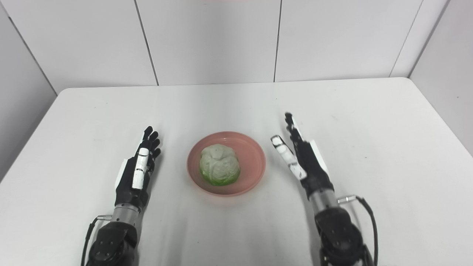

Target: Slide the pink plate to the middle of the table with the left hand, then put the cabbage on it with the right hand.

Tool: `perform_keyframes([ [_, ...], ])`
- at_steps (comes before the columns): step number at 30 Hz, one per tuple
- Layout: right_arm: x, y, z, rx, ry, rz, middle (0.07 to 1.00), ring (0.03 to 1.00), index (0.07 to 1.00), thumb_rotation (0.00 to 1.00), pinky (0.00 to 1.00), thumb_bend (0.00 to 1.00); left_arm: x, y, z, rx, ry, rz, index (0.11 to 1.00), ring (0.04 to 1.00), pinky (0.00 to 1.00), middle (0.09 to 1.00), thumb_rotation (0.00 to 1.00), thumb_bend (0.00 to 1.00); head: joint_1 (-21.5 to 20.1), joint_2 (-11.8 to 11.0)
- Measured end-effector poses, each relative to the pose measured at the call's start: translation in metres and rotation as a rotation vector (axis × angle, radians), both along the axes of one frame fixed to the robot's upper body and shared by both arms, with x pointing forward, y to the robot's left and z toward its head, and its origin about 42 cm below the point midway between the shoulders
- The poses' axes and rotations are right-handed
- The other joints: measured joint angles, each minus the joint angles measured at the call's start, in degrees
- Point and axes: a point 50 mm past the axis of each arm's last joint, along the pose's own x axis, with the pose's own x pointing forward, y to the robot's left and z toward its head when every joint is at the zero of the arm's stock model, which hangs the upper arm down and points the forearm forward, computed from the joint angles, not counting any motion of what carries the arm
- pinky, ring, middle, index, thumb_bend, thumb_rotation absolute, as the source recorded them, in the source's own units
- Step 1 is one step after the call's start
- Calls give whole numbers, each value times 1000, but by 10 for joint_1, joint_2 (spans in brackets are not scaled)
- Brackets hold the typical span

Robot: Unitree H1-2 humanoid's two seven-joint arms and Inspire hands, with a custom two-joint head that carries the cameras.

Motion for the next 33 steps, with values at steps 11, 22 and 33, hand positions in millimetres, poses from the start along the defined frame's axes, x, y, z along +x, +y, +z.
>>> perform_keyframes([
  [11, -3, -3, -11, 46, -2, -12, 1000, 1000, 1000, 1000, 1000, 517, -8, -1, -1, 5, 10, -3, 1000, 1000, 1000, 1000, 1000, 613, -3, 6],
  [22, -3, -4, -11, 63, 1, -3, 1000, 1000, 1000, 1000, 1000, 434, -7, -1, -2, 1, 16, -5, 1000, 995, 1000, 1000, 1000, 603, -8, 6],
  [33, -2, -5, -13, 80, 8, 1, 1000, 1000, 1000, 1000, 1000, 427, -6, -1, -3, 2, 19, -5, 1000, 991, 1000, 1000, 1000, 610, -12, 6],
])
